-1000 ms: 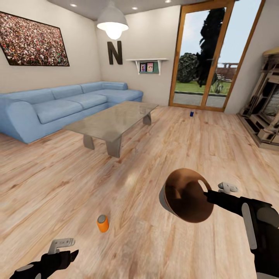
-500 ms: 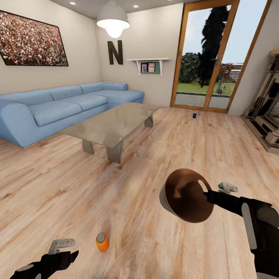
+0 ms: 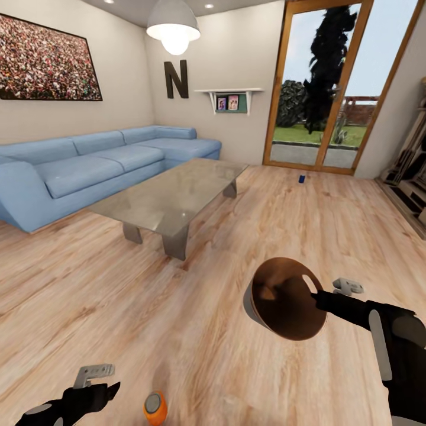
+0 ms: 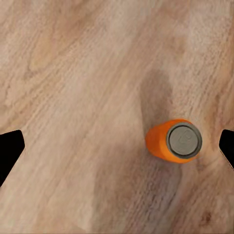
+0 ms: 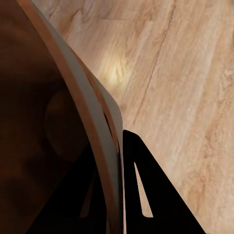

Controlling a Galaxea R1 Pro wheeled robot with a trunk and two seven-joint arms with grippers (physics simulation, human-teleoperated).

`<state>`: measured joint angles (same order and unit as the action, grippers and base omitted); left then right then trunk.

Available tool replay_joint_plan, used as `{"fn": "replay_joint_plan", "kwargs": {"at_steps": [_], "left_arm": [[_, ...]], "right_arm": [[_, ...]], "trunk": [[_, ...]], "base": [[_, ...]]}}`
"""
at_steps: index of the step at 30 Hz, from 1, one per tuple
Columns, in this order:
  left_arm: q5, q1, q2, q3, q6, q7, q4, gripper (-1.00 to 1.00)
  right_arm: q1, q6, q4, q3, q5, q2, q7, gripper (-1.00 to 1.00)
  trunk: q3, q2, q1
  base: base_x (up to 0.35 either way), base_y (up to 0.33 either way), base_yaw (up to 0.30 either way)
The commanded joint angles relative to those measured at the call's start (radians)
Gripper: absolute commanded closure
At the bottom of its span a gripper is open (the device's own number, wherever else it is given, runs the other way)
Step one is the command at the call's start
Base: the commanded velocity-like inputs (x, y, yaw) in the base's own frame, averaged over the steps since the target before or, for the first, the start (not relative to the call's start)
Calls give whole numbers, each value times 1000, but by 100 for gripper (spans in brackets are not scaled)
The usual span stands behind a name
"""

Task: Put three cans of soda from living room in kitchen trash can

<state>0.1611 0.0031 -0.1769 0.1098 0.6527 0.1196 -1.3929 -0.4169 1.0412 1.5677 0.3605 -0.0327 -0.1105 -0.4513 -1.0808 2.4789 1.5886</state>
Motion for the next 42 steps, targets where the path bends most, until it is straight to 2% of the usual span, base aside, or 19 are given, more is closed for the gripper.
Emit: {"fn": "replay_joint_plan", "kwargs": {"at_steps": [1, 12, 42], "left_arm": [[0, 0, 0, 0, 0, 0, 0, -100], [0, 0, 0, 1, -5, -2, 1, -100], [0, 0, 0, 1, -12, 0, 2, -100]], "right_arm": [[0, 6, 0, 0, -36, 0, -4, 100], [0, 6, 0, 0, -36, 0, -4, 100], [0, 6, 0, 3, -36, -1, -5, 100]], "trunk": [[0, 0, 0], [0, 0, 0], [-46, 0, 0]], "base": [[331, 77, 0], [297, 21, 0], [8, 0, 0]]}}
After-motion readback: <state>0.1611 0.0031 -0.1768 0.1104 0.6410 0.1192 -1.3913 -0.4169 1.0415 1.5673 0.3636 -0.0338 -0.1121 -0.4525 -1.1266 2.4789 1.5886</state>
